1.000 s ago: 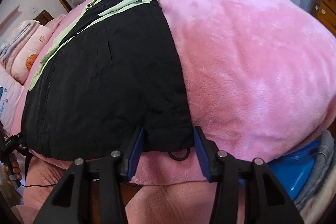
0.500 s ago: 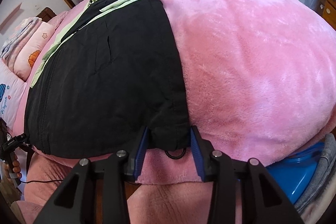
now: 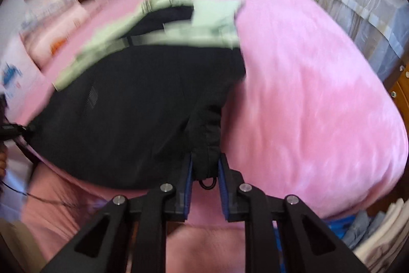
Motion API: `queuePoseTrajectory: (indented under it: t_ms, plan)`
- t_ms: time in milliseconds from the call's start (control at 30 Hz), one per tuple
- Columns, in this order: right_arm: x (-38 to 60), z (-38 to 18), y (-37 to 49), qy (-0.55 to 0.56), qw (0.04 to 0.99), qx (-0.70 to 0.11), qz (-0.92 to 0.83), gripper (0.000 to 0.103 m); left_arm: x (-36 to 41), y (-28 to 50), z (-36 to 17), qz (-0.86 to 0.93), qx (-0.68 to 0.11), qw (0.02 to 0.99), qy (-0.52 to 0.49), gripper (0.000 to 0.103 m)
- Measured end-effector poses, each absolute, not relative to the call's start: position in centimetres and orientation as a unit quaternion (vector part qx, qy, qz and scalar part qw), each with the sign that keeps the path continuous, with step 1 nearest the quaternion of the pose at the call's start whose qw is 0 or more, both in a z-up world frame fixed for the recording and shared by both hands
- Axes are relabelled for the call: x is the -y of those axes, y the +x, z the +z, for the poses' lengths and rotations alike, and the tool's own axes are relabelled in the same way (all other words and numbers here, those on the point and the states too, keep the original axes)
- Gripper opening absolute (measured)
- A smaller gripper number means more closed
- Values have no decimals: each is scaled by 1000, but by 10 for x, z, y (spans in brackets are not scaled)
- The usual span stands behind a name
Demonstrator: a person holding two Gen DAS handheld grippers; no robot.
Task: Fold large clothes
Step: 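Grasp the black hem with both grippers, then fold the held hem up over the jacket body toward the hood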
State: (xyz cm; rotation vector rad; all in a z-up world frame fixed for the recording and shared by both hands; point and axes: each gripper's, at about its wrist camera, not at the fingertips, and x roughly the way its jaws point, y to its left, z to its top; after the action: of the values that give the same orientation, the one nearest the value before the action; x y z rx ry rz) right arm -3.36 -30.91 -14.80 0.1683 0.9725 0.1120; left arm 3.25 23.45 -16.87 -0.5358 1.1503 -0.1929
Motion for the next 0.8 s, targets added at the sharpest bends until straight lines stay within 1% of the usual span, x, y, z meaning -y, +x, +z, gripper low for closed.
queuePoseTrajectory:
  t_ms: [100, 200, 367, 433, 500, 600, 667, 767, 800]
  plan:
    - [313, -109, -11, 98, 899, -422, 66, 17, -240, 56, -127, -92, -489, 820, -282, 6]
    - [318, -80, 23, 118, 912, -386, 69, 17, -250, 97, -90, -78, -448, 835, -311, 4]
    - [332, -60, 107, 155, 916, -365, 61, 17, -266, 177, -49, -23, -391, 861, -325, 4]
    - [332, -60, 147, 157, 914, -370, 54, 17, -271, 211, -40, -9, -379, 873, -307, 4]
    - [332, -69, 184, 162, 909, -381, 44, 16, -267, 245, -44, 10, -379, 889, -257, 4]
    - [324, -85, 226, 161, 901, -401, 31, 15, -255, 270, -66, -41, -409, 887, -211, 4]
    - [316, -97, 243, 153, 899, -409, 22, 15, -239, 267, -83, -62, -426, 890, -151, 4]
    - [316, -111, 268, 157, 895, -418, 12, 13, -237, 246, -101, -92, -422, 892, -132, 6]
    - [316, -116, 277, 156, 894, -419, 5, 8, -245, 232, -106, -95, -419, 893, -133, 6]
